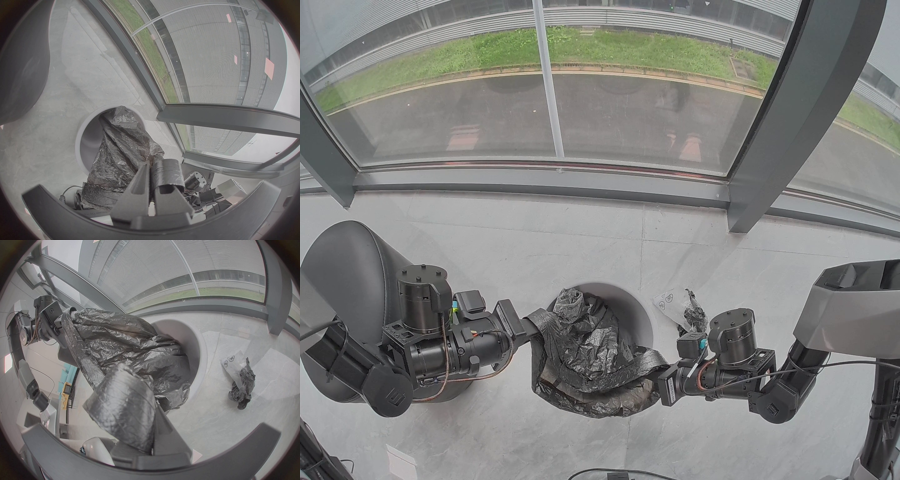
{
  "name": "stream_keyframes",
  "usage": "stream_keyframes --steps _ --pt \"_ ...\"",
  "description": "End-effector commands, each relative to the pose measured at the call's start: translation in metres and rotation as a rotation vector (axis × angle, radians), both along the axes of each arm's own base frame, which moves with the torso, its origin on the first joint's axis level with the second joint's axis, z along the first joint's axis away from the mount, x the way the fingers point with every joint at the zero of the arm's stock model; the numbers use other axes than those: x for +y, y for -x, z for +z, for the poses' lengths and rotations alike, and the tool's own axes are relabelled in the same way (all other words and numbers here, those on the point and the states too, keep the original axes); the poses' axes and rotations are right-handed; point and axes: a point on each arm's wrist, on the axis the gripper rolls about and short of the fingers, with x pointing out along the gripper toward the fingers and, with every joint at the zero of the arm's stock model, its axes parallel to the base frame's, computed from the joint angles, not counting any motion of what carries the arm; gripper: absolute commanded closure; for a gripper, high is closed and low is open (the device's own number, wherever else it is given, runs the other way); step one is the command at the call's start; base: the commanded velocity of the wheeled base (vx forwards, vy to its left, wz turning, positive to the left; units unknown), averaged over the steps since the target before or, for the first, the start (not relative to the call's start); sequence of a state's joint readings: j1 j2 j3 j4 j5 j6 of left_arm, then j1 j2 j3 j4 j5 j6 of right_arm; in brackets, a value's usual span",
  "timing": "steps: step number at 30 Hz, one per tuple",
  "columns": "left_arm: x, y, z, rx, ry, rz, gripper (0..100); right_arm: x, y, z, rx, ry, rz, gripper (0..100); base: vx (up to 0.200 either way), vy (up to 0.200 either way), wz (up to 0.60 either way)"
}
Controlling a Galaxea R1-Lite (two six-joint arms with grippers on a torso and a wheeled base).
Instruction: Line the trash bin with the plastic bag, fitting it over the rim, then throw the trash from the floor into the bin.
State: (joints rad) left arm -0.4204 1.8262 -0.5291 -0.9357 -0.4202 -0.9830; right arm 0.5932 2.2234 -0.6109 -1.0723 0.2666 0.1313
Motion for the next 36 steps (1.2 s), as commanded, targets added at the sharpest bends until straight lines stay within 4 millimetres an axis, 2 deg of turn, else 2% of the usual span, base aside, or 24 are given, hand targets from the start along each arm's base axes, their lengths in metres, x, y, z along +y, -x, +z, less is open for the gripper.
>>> stream_keyframes --steps 1,4,5,15,20,22,24,26,27,30,36 --pt "0.0 0.0 0.0 -0.002 0.001 0.0 100 -0.002 0.002 -0.002 0.001 0.004 0.0 100 0.0 0.0 0.0" --pt "0.0 0.0 0.0 -0.002 0.001 0.0 100 -0.002 0.0 0.0 -0.029 -0.009 -0.001 100 0.0 0.0 0.0" --pt "0.0 0.0 0.0 -0.002 0.001 0.0 100 -0.002 0.0 0.001 -0.03 -0.012 -0.001 0 0.0 0.0 0.0" --pt "0.0 0.0 0.002 -0.008 0.004 -0.005 100 -0.01 -0.005 0.008 -0.054 -0.025 -0.055 0 0.0 0.0 0.0" --pt "0.0 0.001 0.002 -0.006 0.004 -0.006 100 -0.013 -0.008 0.036 -0.141 -0.079 -0.064 0 0.0 0.0 0.0" --pt "0.001 0.001 0.002 -0.006 0.004 -0.005 100 -0.013 -0.008 0.04 -0.151 -0.085 -0.064 0 0.0 0.0 0.0" --pt "0.001 0.001 0.003 -0.012 0.006 -0.003 100 -0.01 -0.001 0.059 -0.202 -0.109 -0.043 0 0.0 0.0 0.0" --pt "0.001 0.001 0.004 -0.013 0.007 -0.005 100 -0.007 0.002 0.063 -0.211 -0.112 -0.031 0 0.0 0.0 0.0" --pt "0.0 0.0 0.004 -0.015 0.008 -0.005 100 -0.001 0.009 0.068 -0.226 -0.108 0.003 0 0.0 0.0 0.0" --pt "0.0 0.0 0.004 -0.016 0.008 -0.006 100 0.002 0.021 0.066 -0.214 -0.076 0.044 0 0.0 0.0 0.0" --pt "0.0 0.0 0.004 -0.016 0.008 -0.006 100 -0.007 0.031 0.046 -0.147 -0.013 0.043 0 0.0 0.0 0.0"
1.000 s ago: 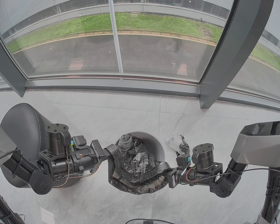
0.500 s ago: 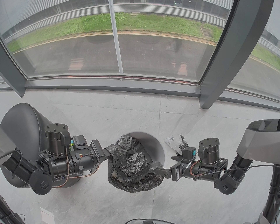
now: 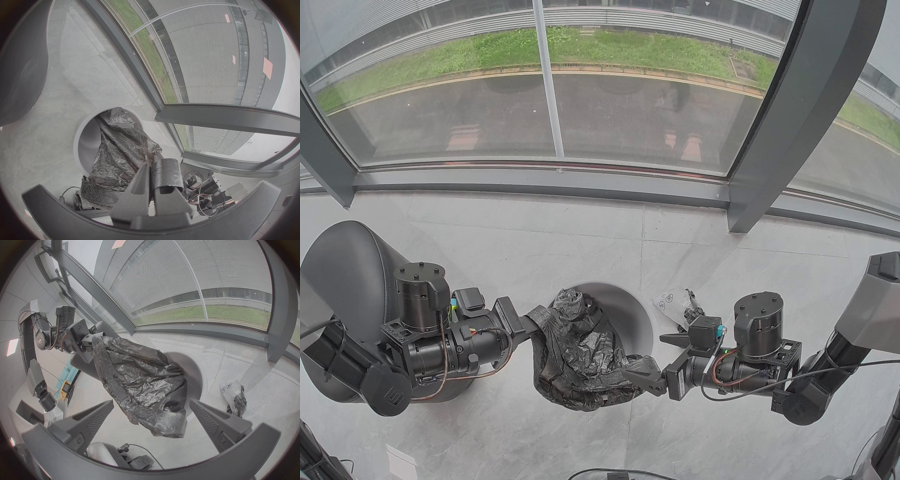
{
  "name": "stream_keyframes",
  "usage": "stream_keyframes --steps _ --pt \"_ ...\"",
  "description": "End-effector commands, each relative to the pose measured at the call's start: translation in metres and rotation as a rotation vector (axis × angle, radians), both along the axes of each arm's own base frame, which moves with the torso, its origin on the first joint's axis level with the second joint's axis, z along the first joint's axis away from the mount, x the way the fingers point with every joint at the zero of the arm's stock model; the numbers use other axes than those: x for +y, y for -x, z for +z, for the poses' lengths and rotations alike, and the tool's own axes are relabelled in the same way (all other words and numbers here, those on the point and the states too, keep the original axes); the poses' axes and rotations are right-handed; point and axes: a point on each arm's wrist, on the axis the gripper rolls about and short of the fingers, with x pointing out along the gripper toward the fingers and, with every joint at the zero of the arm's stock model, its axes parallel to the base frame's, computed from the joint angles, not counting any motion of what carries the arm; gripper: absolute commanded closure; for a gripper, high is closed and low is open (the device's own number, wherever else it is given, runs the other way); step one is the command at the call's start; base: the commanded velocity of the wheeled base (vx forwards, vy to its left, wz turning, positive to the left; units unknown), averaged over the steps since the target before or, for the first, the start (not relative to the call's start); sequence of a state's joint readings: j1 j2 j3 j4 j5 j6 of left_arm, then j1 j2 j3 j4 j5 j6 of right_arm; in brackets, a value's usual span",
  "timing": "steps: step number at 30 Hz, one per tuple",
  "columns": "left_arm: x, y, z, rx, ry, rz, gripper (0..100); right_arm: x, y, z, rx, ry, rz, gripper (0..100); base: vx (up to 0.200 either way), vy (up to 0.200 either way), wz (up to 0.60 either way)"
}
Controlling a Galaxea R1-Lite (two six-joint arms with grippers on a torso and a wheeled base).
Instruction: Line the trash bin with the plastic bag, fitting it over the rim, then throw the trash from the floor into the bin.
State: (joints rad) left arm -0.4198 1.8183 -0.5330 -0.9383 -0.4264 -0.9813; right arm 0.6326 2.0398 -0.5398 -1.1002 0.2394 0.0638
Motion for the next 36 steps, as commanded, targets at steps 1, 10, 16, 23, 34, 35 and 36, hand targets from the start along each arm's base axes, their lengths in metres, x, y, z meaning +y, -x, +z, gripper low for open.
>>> stream_keyframes --steps 1,10,16,23,34,35,36 --pt "0.0 0.0 0.001 -0.003 0.002 0.0 100 -0.005 0.007 -0.005 0.023 0.021 -0.006 0 0.0 0.0 0.0" --pt "0.0 0.0 0.003 -0.009 0.006 0.0 100 0.007 0.007 0.0 -0.072 0.082 -0.021 0 0.0 0.0 0.0" --pt "-0.001 -0.001 0.01 -0.034 0.018 0.002 100 0.048 0.022 -0.016 -0.123 0.181 -0.086 0 0.0 0.0 0.0" --pt "-0.001 -0.002 0.011 -0.039 0.02 0.0 100 0.067 0.032 -0.028 -0.182 0.271 -0.042 0 0.0 0.0 0.0" --pt "-0.002 -0.001 0.012 -0.04 0.021 -0.003 100 0.077 0.033 -0.051 -0.164 0.325 -0.038 0 0.0 0.0 0.0" --pt "-0.002 -0.001 0.012 -0.04 0.021 -0.003 100 0.078 0.033 -0.053 -0.163 0.326 -0.039 0 0.0 0.0 0.0" --pt "-0.002 -0.001 0.012 -0.04 0.021 -0.003 100 0.079 0.032 -0.053 -0.165 0.326 -0.04 0 0.0 0.0 0.0"
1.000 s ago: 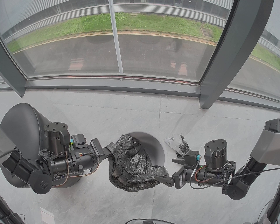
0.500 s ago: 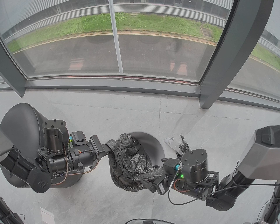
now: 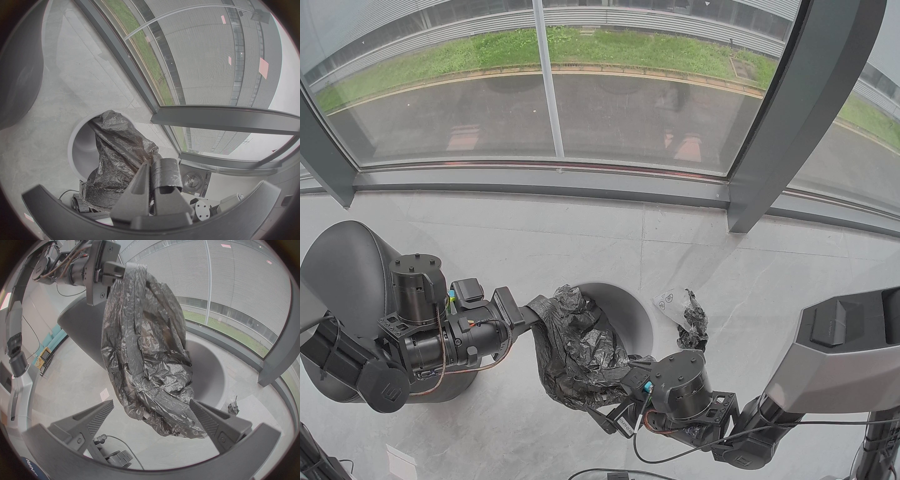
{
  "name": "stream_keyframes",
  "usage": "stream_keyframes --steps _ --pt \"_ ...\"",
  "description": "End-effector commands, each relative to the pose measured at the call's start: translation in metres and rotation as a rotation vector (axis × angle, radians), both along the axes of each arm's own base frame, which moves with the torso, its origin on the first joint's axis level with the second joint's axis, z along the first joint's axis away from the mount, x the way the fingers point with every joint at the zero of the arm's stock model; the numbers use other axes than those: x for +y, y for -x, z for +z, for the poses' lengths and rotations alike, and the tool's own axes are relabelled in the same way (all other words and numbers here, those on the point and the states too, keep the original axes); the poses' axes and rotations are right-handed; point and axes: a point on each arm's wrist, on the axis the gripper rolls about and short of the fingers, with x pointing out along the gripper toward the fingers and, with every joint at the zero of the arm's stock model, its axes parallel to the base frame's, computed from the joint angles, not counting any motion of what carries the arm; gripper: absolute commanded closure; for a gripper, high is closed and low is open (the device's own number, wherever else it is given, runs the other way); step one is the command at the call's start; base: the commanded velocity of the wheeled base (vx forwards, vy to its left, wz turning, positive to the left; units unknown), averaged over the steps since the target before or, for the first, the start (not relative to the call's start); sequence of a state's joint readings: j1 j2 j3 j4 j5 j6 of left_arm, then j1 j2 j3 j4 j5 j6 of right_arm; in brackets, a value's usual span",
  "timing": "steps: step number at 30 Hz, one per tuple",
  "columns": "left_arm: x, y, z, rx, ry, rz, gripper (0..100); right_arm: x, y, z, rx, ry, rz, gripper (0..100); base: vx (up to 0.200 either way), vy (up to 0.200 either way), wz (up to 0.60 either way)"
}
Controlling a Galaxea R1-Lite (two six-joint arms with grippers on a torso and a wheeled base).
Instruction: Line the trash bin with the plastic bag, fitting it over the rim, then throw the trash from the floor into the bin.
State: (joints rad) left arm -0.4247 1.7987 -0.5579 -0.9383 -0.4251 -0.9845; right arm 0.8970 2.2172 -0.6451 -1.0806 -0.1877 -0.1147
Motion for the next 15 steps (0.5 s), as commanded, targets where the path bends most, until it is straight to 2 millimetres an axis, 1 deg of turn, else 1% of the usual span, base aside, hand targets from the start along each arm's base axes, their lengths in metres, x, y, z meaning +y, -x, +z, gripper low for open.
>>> stream_keyframes --steps 1,4,7,10,15 --pt "0.0 0.0 0.001 -0.001 0.001 0.0 100 0.005 -0.004 -0.011 0.008 0.016 -0.006 0 0.0 0.0 0.0" --pt "0.0 0.001 0.001 -0.001 0.001 0.0 100 0.008 -0.012 -0.012 -0.017 0.009 -0.046 0 0.0 0.0 0.0" --pt "0.001 0.001 0.0 0.001 0.0 0.0 100 0.009 -0.027 -0.008 -0.053 -0.01 -0.103 0 0.0 0.0 0.0" --pt "0.001 0.001 0.0 0.001 0.0 0.0 100 0.012 -0.036 -0.003 -0.087 -0.03 -0.145 0 0.0 0.0 0.0" --pt "0.001 0.002 0.0 0.0 0.0 0.0 100 0.015 -0.042 0.001 -0.118 -0.039 -0.192 0 0.0 0.0 0.0"
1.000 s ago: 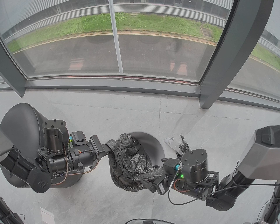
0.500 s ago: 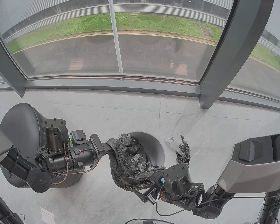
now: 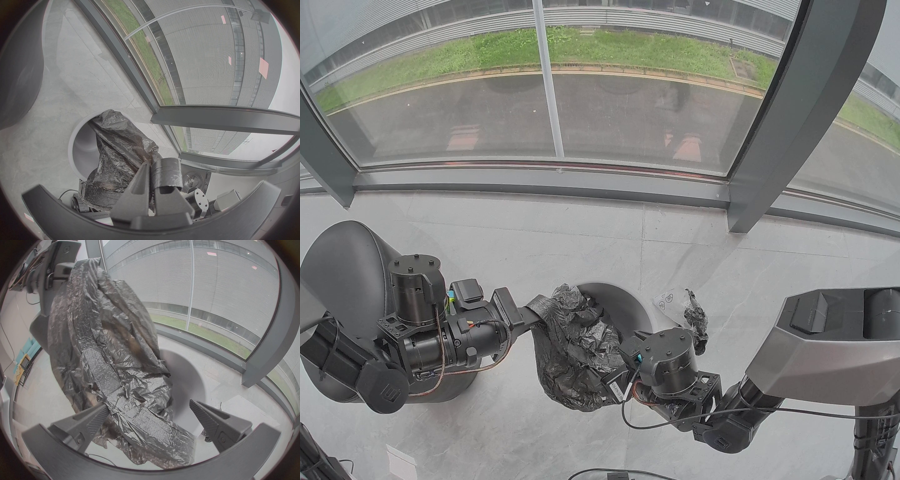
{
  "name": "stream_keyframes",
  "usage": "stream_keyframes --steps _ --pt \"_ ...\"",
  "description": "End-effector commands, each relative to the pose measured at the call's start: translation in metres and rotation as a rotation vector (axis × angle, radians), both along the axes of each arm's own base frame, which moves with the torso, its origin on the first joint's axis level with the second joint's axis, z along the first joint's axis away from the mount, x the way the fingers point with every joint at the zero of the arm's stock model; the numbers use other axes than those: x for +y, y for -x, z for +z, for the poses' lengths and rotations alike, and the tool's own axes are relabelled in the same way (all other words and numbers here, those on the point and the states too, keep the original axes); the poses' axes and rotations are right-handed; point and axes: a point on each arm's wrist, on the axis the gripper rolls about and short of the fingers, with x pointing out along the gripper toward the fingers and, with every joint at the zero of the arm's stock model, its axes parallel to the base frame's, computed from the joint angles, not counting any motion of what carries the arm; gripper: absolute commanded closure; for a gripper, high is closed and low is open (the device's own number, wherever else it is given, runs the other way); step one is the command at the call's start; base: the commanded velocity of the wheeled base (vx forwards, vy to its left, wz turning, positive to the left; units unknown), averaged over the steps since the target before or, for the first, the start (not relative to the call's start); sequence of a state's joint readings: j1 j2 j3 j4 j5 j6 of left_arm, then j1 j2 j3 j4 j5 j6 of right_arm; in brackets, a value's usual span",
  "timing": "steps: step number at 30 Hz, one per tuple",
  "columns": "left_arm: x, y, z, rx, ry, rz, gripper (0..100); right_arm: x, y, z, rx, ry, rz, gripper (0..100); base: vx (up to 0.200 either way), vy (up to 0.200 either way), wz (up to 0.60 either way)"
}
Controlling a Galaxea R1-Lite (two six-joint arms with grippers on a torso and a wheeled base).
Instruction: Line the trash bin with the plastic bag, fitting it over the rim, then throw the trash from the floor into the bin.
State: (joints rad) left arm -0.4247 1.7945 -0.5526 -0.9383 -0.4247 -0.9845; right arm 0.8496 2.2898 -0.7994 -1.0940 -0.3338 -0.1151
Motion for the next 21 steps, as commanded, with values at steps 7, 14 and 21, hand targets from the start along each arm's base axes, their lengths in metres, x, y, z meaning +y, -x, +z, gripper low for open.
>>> stream_keyframes --steps 7,14,21 --pt "0.0 0.001 0.002 -0.005 0.003 -0.002 100 0.003 -0.008 0.005 -0.065 -0.013 -0.063 0 0.0 0.0 0.0" --pt "0.001 0.002 0.002 -0.003 0.003 0.0 100 -0.012 -0.022 0.011 -0.139 -0.029 -0.123 0 0.0 0.0 0.0" --pt "0.0 0.001 0.001 0.0 0.002 0.0 100 -0.019 -0.028 0.014 -0.171 -0.023 -0.163 0 0.0 0.0 0.0"
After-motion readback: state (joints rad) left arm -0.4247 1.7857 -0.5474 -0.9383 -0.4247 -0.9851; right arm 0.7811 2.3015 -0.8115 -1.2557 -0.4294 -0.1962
